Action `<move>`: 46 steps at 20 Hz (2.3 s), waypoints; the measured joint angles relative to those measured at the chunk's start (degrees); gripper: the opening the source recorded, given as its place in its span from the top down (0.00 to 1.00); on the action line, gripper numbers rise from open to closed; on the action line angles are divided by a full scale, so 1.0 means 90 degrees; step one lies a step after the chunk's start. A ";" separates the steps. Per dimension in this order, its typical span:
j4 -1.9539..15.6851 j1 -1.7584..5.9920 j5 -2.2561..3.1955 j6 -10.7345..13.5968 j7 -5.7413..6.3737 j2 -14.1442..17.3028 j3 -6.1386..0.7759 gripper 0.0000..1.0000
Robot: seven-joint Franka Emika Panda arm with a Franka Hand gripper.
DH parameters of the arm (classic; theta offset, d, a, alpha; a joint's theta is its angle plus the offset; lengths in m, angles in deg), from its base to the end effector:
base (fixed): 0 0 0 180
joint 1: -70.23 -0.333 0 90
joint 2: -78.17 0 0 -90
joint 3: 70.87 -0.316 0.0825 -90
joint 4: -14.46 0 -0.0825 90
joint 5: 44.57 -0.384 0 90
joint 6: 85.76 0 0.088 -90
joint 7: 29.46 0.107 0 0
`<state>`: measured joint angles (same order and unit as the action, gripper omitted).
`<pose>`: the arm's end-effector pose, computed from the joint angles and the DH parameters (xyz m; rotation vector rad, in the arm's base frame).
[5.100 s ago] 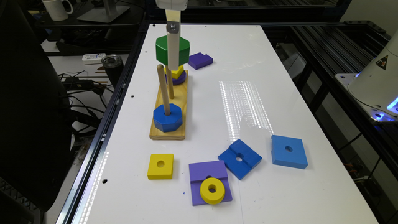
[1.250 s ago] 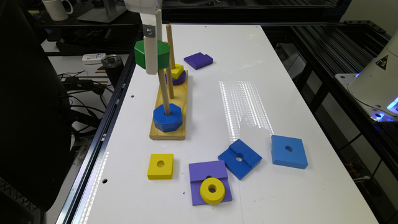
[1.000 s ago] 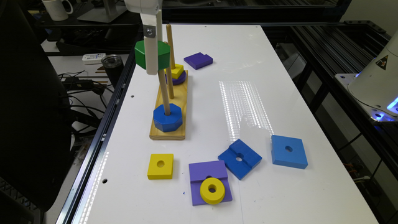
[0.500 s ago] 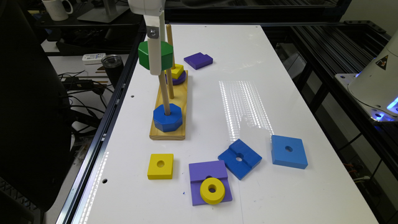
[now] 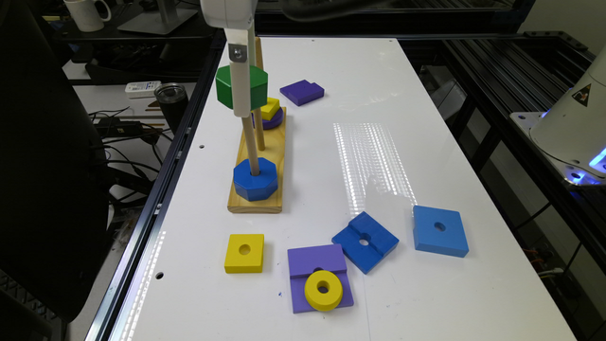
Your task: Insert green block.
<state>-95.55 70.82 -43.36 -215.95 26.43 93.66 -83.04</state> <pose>0.6094 0.1178 0.3637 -2.8349 1.1494 -0.0788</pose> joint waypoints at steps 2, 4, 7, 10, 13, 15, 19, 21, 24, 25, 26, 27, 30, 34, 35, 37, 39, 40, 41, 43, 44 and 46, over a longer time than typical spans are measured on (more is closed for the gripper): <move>-0.0001 0.0000 0.0000 0.0000 0.0000 0.0000 0.0000 1.00; -0.0001 0.0000 0.0000 0.0000 0.0000 0.0000 0.0000 1.00; -0.0002 0.0000 0.0000 0.0000 0.0000 0.0000 0.0000 1.00; -0.0002 0.0000 0.0001 0.0000 0.0000 0.0000 0.0001 1.00; -0.0001 0.0000 0.0001 -0.0004 0.0000 0.0000 0.0003 1.00; -0.0001 0.0000 0.0001 -0.0008 0.0000 0.0000 0.0003 1.00; 0.0005 0.0001 0.0002 -0.0037 0.0000 0.0001 0.0004 1.00; 0.0006 0.0001 0.0002 -0.0054 0.0000 0.0003 0.0004 1.00; 0.0007 0.0001 0.0003 -0.0060 0.0000 0.0003 0.0004 1.00; 0.0007 0.0001 0.0003 -0.0061 0.0000 0.0003 0.0004 1.00; 0.0007 0.0001 0.0003 -0.0062 0.0000 0.0005 0.0005 1.00; 0.0004 0.0001 0.0005 -0.0070 0.0000 0.0022 0.0005 1.00; 0.0004 0.0002 0.0022 -0.0137 -0.0001 0.0103 0.0011 1.00; 0.0004 0.0002 0.0025 -0.0142 -0.0001 0.0112 0.0011 1.00; 0.0004 0.0002 0.0025 -0.0142 -0.0001 0.0112 0.0011 1.00; 0.0004 0.0002 0.0026 -0.0142 -0.0001 0.0112 0.0011 1.00; 0.0004 0.0002 0.0026 -0.0142 -0.0001 0.0112 0.0011 1.00; 0.0004 0.0002 0.0026 -0.0142 -0.0001 0.0112 0.0011 1.00; 0.0004 0.0002 0.0026 -0.0142 -0.0001 0.0112 0.0011 1.00; 0.0002 0.0002 0.0028 -0.0152 -0.0001 0.0138 0.0011 1.00; 0.0001 0.0002 0.0032 -0.0174 -0.0001 0.0166 0.0012 1.00; 0.0001 0.0003 0.0040 -0.0216 -0.0001 0.0212 0.0014 1.00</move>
<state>-95.54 70.85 -43.00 -217.89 26.42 95.57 -82.91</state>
